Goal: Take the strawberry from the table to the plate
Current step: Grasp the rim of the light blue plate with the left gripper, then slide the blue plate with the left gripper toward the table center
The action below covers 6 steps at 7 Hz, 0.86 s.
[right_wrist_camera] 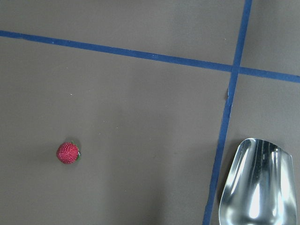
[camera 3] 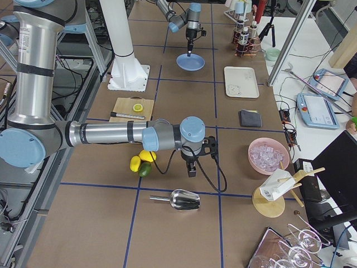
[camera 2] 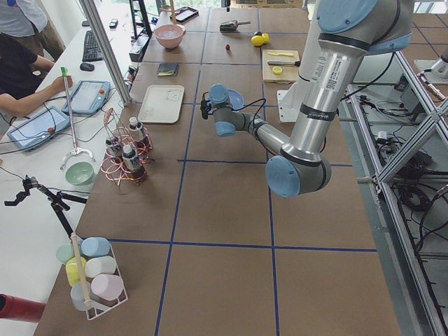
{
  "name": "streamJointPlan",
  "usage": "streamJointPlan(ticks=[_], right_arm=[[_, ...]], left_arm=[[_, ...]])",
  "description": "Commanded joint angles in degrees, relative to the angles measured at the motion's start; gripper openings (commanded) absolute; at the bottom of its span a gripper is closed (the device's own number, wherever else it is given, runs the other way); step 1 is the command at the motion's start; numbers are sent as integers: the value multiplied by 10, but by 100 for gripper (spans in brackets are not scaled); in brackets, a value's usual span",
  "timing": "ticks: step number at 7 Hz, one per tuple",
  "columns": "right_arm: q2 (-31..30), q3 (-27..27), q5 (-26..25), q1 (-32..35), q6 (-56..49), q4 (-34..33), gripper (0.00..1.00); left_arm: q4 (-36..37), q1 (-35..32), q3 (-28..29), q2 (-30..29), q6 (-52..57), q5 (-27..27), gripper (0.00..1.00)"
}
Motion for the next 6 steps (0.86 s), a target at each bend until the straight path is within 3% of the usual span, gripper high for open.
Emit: streamJointPlan(ticks=[1, 6], right_arm=[[0, 2, 4, -1, 0, 1, 100], [-2, 4, 4, -2, 0, 1, 100]], left_arm=[[11, 61, 34, -39, -19, 98, 0], [14, 69, 58, -64, -19, 100, 0]])
